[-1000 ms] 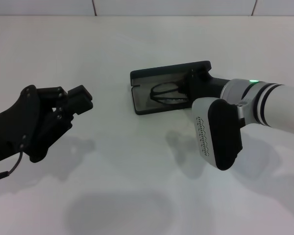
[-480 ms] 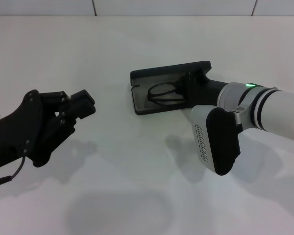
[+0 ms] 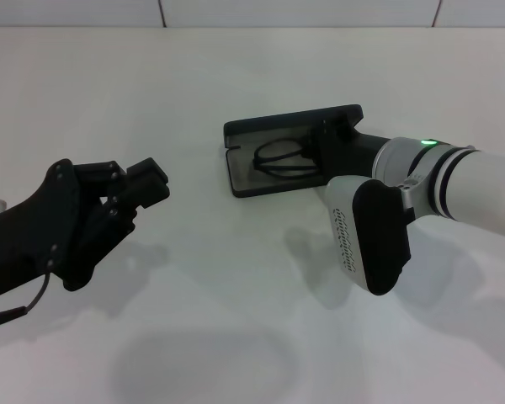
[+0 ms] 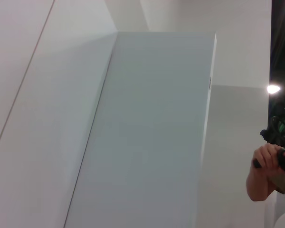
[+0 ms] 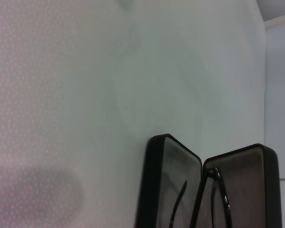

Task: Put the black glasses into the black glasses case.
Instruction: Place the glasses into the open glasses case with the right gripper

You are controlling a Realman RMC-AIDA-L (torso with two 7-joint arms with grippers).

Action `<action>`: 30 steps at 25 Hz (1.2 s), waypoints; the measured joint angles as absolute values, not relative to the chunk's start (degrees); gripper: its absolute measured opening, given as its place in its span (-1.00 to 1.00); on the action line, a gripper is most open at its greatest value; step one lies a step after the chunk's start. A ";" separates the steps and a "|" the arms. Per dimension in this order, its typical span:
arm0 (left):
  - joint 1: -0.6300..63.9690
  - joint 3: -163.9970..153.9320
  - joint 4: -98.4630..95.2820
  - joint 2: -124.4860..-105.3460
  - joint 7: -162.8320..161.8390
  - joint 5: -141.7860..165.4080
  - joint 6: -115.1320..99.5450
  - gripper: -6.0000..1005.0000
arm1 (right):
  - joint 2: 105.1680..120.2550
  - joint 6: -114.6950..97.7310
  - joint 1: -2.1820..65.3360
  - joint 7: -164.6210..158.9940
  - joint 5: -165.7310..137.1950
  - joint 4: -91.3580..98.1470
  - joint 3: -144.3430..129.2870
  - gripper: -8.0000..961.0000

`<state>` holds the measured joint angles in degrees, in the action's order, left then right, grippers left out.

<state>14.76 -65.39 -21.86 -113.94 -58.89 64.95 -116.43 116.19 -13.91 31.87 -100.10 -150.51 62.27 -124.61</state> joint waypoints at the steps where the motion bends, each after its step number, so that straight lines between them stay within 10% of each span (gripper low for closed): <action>1: 14.81 -65.39 -21.86 -113.94 -58.89 64.95 -116.44 -0.83 | 116.19 -13.87 31.90 -100.16 -150.50 62.28 -124.56 -0.70; 30: 15.03 -65.21 -21.88 -113.90 -58.09 64.95 -116.36 -0.83 | 116.19 -10.55 33.27 -100.37 -148.81 60.45 -126.33 -0.58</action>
